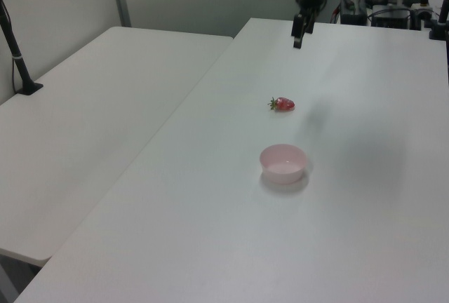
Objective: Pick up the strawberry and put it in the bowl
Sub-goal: 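Move the open gripper over the red strawberry and lower it, then close the gripper on the red strawberry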
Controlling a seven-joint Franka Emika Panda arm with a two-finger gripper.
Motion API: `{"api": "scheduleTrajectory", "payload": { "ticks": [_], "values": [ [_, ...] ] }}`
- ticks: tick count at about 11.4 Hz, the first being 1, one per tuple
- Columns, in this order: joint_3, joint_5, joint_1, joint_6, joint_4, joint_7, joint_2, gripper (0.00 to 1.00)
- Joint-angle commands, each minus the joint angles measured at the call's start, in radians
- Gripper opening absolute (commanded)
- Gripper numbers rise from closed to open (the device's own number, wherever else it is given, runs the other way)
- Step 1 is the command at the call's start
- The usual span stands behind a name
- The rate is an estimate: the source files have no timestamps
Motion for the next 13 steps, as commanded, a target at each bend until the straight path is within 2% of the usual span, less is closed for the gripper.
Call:
{"api": "scheduleTrajectory", "payload": {
  "ticks": [1,5,7,10,11,13],
  "values": [
    [0.003,-0.015,0.000,0.102,0.029,-0.027,0.124,1.00],
    [0.013,-0.004,0.024,0.118,0.023,-0.205,0.224,1.00],
    [0.013,-0.007,0.049,0.148,0.025,-0.197,0.282,1.00],
    [0.013,0.001,0.076,0.215,0.023,-0.167,0.319,1.00],
    [0.013,-0.006,0.075,0.216,0.026,-0.142,0.321,0.93],
    [0.013,-0.007,0.076,0.216,0.028,-0.146,0.320,0.65]
  ]
}}
